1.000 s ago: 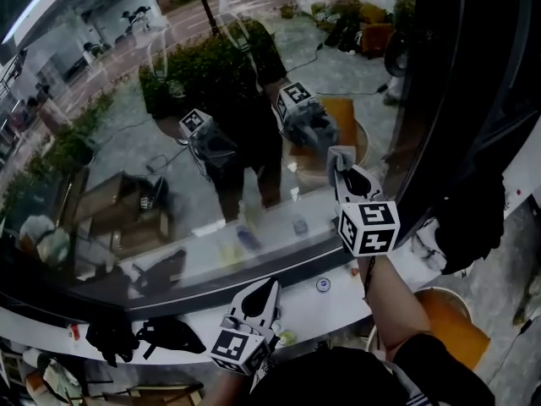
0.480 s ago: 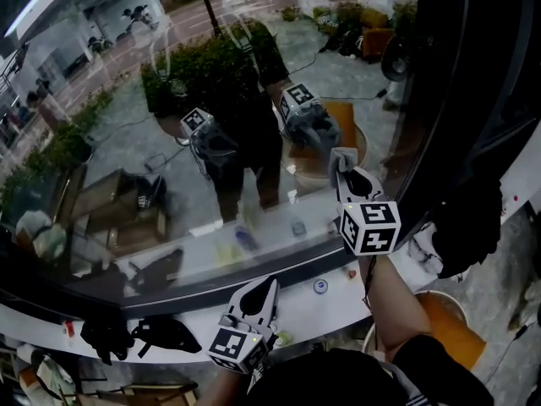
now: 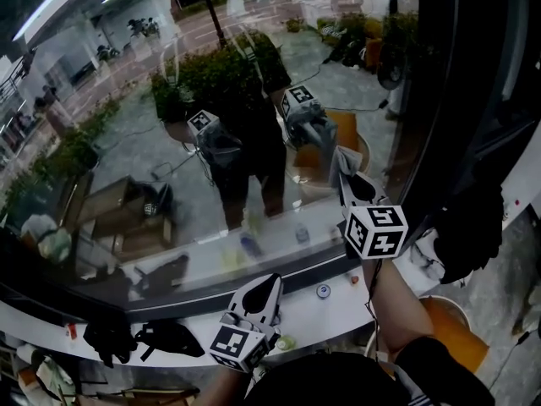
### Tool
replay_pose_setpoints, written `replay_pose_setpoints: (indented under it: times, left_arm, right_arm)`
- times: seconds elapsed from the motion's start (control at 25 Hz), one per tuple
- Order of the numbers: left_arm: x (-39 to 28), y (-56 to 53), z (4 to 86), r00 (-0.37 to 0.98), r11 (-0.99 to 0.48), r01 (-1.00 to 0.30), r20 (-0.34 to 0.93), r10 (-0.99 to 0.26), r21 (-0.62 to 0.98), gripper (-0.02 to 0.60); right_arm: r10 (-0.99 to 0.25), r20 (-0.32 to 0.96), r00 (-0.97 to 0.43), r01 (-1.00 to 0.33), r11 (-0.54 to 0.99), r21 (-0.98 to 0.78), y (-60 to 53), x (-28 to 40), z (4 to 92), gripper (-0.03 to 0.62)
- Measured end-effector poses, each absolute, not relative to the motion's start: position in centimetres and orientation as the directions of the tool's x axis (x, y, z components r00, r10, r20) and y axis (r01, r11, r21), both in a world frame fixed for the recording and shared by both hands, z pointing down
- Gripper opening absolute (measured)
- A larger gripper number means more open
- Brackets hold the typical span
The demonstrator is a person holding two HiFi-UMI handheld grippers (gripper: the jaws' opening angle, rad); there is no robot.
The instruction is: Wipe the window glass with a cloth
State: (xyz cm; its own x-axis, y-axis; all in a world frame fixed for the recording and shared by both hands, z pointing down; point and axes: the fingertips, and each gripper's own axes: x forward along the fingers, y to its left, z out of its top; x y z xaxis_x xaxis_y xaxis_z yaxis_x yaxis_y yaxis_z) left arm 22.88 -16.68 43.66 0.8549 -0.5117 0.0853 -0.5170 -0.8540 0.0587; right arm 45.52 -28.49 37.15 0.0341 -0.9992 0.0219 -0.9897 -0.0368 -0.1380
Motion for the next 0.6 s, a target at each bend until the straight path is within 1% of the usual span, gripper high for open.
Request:
replay_pose_setpoints:
  times: [0.28,0.6]
  left_arm:
    - [22.9,-17.8,39.2,0.858,-0.858,-0.514,-0.001,-0.514,-0.011,0.008]
    - [22.1,-18.9,32.3,0.839,-0.845,-0.534,-0.111,-0.533,0.020,0.008]
  right_arm:
    - [-0.997,-0.063,0.034,-0.995,-0.027,-0.099,-27.5,44.6,31.7,0.044]
    - [-0.994,-0.112,0.017,-0.999,-0.012,-0.052,-26.6,43.9,26.4,0.044]
